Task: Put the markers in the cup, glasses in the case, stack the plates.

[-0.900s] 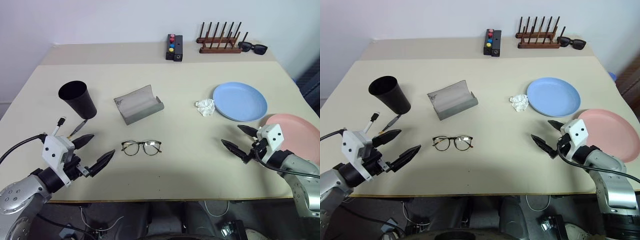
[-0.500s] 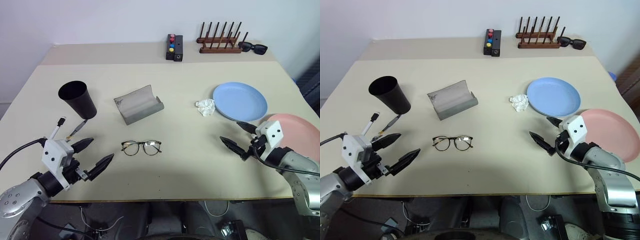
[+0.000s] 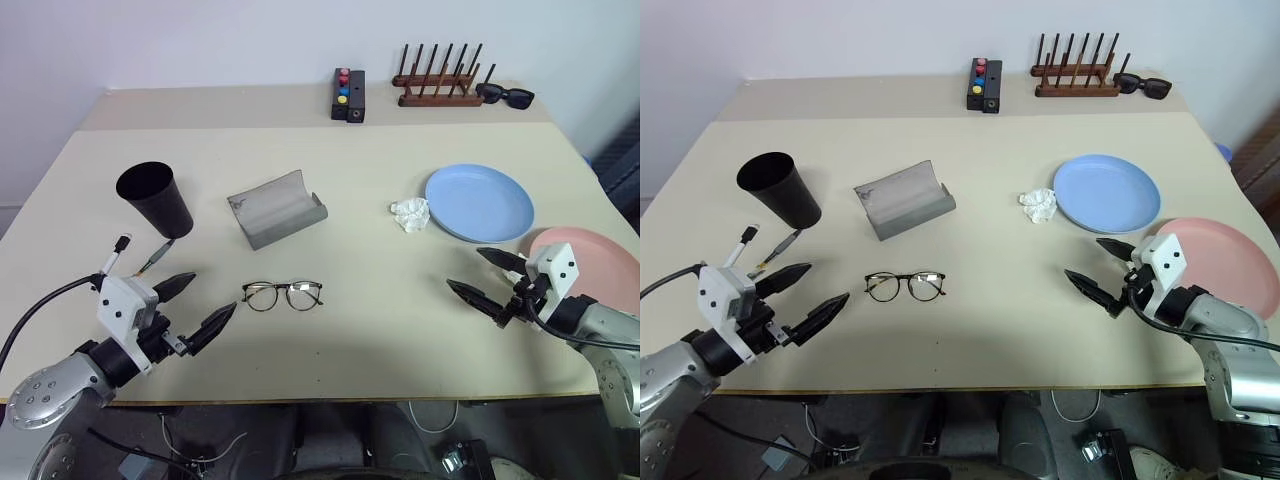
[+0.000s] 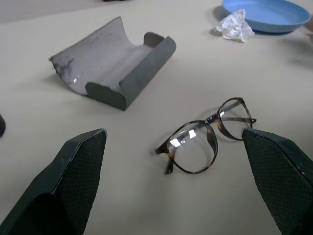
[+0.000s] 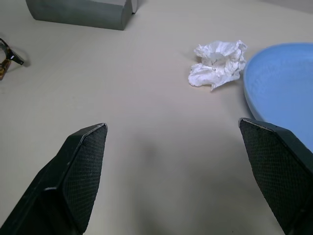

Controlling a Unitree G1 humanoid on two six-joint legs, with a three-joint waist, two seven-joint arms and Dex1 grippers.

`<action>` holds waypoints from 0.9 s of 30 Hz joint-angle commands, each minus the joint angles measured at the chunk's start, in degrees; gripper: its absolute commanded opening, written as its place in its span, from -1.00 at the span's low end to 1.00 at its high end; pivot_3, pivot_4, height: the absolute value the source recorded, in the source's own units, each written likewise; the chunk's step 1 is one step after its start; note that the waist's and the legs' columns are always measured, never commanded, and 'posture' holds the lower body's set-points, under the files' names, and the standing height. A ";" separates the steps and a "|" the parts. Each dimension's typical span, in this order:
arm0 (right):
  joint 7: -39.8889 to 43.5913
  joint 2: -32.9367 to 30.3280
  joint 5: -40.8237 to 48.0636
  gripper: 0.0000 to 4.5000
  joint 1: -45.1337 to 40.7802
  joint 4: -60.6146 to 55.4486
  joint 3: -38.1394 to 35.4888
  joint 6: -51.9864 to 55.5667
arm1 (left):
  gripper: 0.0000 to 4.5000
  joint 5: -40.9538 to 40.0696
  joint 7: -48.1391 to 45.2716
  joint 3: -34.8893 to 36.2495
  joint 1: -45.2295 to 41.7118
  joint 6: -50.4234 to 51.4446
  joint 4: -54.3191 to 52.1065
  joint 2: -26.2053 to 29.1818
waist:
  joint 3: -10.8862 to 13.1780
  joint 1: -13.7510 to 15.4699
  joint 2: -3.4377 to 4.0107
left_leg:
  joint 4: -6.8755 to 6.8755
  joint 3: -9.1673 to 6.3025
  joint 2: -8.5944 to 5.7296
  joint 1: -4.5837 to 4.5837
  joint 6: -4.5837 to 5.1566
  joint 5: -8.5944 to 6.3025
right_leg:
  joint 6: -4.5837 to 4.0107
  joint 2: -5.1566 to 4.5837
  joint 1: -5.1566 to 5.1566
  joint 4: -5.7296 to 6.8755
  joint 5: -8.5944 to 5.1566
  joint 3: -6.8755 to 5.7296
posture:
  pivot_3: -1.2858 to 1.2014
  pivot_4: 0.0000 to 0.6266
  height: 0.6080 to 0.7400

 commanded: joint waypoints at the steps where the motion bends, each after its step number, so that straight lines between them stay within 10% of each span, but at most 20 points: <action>1: -1.27 0.45 1.07 0.95 -0.72 -3.15 -0.07 0.60 | 1.00 0.40 -0.67 2.95 1.73 -2.44 0.11 -0.39 | 0.00 0.03 0.00 | -0.01 0.01 0.00 0.00 0.00 0.00 | 0.00 0.00 -0.01 0.00 0.00 0.00 | 0.03 -0.52 1.00; 18: -1.89 1.51 1.11 0.95 -3.31 -6.38 3.90 1.57 | 1.00 -0.40 3.03 4.04 1.54 -3.08 0.44 -3.40 | 0.01 0.11 -0.01 | 0.01 -0.01 0.00 -0.02 0.00 0.00 | -0.01 -0.01 0.01 -0.01 0.00 -0.01 | 0.03 -0.52 1.00; 27: 11.89 -0.48 3.51 0.95 -14.30 -1.00 11.68 1.35 | 1.00 -6.42 14.69 10.12 -1.48 5.98 0.00 -3.57 | 0.03 -0.05 -0.05 | 0.01 -0.02 0.00 -0.01 -0.01 0.00 | 0.02 0.01 -0.03 0.03 0.01 -0.02 | 0.03 -0.52 1.00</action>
